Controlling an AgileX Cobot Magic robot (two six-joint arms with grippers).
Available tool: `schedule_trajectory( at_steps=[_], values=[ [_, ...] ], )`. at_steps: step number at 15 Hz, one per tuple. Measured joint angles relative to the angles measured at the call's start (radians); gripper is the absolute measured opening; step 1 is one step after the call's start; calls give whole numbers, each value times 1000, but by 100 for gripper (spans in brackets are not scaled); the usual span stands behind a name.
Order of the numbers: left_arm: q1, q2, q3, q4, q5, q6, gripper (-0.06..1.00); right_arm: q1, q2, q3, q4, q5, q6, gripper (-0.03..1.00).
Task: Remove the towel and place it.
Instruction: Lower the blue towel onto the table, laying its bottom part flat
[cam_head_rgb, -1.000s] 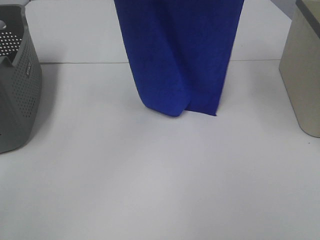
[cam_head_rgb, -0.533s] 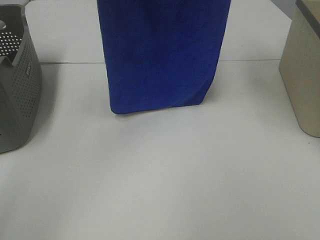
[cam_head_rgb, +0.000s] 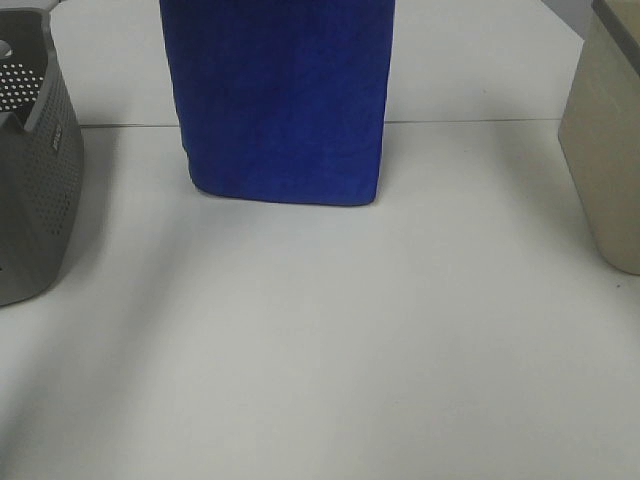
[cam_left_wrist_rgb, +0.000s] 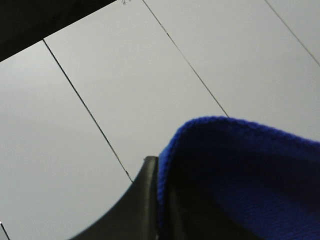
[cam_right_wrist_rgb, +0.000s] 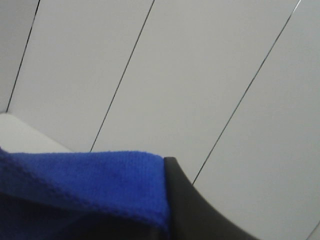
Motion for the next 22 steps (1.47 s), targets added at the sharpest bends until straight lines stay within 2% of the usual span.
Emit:
schedule_trajectory(
  at_steps=[3,5,7,14,18,20,21,22],
  values=[
    [20,215,-305,-4,-21,0,0,-42,83,-68,0,-196,40,1],
    [26,355,-498,-35,-15,0,0,-68,161,-167,0,-234,44,1],
    [28,423,-598,-44,-4,-1,0,-81,209,-224,0,-238,45,1],
    [38,478,-631,-44,4,-1,0,-94,262,-234,26,-226,50,1],
    [38,478,-631,-43,9,-1,0,-94,256,-238,30,-151,50,1],
    [38,478,-631,-42,46,-1,0,-94,228,-240,67,-51,50,1],
    [35,477,-631,-42,86,-1,0,-94,210,-242,88,13,50,1],
    [20,456,-631,-43,263,-1,0,-94,180,-243,120,171,50,1]
  ],
)
